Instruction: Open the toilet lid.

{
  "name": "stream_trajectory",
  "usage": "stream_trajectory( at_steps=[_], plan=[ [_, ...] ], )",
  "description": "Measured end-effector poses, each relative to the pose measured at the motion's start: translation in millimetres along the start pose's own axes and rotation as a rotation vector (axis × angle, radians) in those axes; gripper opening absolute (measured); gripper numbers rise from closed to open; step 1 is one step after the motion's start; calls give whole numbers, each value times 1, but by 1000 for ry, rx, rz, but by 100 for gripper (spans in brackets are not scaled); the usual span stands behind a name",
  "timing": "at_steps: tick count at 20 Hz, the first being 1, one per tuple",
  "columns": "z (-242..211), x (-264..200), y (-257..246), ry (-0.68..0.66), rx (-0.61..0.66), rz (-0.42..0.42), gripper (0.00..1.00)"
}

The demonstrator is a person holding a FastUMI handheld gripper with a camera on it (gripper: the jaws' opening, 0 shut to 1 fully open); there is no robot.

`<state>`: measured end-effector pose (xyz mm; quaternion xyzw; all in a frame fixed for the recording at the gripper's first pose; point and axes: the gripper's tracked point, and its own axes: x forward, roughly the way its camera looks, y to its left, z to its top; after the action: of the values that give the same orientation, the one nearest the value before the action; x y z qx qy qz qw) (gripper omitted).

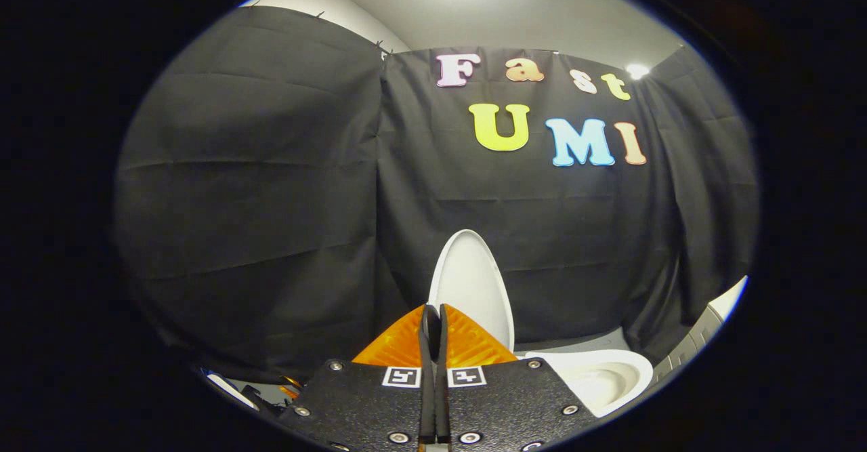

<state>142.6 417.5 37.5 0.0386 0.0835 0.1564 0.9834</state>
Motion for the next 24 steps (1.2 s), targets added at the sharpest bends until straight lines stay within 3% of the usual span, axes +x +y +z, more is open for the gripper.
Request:
stream_trajectory(
  at_steps=[4,8,10,15,21,24],
  plan=[
    [-5,-2,9,-11,27,56,0],
    [6,-5,-3,-32,-7,52,5],
    [6,-6,-9,-36,-1,55,18],
    [32,-32,-25,-97,21,72,96],
    [73,-69,-61,-187,14,56,96],
    [78,-90,-98,-177,-2,-9,96]
  ],
)
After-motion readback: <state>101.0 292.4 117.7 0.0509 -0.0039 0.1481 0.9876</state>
